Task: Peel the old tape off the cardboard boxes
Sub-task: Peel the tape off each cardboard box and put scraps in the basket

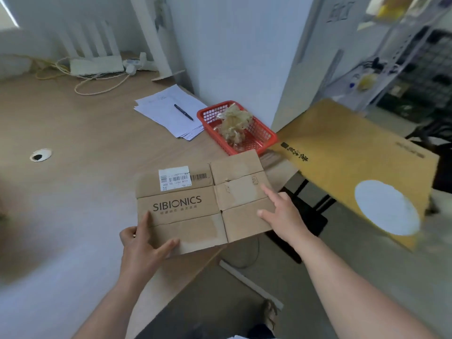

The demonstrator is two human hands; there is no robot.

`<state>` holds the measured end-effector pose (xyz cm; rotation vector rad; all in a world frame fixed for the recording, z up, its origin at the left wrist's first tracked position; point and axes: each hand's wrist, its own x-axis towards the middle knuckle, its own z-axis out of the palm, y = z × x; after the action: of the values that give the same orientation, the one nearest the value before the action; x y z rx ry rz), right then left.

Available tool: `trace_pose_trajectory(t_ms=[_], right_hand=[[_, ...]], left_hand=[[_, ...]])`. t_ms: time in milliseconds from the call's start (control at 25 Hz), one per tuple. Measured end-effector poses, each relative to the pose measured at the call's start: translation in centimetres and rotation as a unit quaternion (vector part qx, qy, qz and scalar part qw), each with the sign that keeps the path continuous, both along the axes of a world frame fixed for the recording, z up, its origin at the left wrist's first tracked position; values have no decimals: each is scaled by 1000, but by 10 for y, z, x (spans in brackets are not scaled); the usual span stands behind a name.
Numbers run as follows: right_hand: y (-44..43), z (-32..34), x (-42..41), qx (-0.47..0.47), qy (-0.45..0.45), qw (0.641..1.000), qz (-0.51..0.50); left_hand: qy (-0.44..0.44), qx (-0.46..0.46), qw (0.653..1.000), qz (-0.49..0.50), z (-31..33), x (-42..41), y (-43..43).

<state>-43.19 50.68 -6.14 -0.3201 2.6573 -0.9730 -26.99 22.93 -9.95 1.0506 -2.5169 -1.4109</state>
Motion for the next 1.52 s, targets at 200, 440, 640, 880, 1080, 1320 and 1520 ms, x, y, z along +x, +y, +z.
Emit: trace_pose_trajectory(t_ms=[200,440,640,880,1080,1320,1520], right_hand=[[104,24,15,-36,41,990,-132],[249,34,39,-86,74,960,-255],[390,38,66,-98,95,922,-363],[531,42,81,-77,115,894,-426],[591,35,66,-80,105,889,-439],[630,23,8,-81,88,900,-420],[674,34,-84,-62,81,916,-388]], left_hand=[[51,-12,991,-122,24,-59,72],[86,-39,966,-241,47,-109,206],[99,-48,940,-322,59,-139,351],[115,-68,916,-377,59,-162,499],[110,-79,912,-388,53,-180,561],[87,-78,924,-363,37,-225,597],[87,-56,937,-334,29,-298,638]])
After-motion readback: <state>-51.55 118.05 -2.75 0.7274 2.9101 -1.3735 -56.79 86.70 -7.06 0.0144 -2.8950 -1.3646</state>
